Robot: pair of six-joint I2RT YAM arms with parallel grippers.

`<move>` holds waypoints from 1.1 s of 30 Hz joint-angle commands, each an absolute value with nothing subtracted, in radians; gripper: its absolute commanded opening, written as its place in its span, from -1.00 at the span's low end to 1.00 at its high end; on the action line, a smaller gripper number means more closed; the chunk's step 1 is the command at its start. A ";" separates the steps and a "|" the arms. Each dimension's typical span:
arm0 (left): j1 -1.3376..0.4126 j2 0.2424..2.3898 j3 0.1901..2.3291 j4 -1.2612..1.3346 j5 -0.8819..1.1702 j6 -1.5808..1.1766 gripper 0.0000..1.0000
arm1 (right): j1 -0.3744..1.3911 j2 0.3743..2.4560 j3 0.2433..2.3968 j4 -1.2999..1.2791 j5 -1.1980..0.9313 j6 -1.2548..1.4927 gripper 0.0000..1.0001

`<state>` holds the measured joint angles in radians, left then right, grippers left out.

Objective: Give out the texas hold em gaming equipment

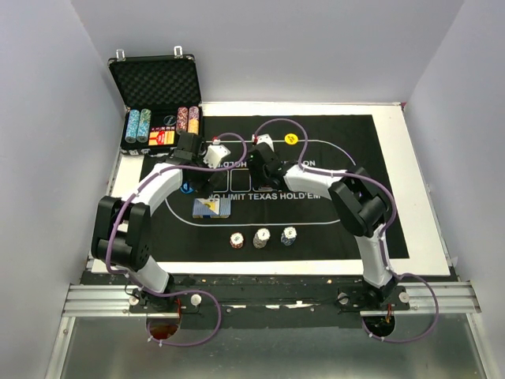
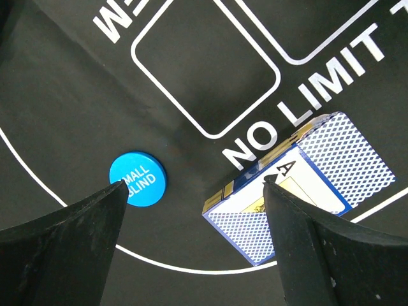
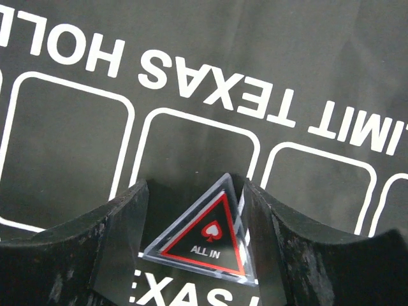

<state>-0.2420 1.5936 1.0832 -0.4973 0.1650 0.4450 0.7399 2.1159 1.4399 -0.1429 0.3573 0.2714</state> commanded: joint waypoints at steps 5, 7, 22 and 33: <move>-0.239 1.601 1.039 -0.446 0.091 0.472 0.90 | 0.721 2.099 1.379 -0.179 0.432 0.276 0.19; -0.239 1.601 1.035 -0.443 0.084 0.477 0.89 | 0.723 2.074 1.344 -0.187 0.449 0.270 0.09; -0.239 1.557 1.019 -0.457 0.100 0.500 0.91 | 0.697 1.885 1.071 -0.451 0.663 0.461 -0.16; -0.239 1.574 1.087 -0.480 0.129 0.515 0.94 | 0.663 1.712 1.070 -0.554 0.632 0.545 -0.11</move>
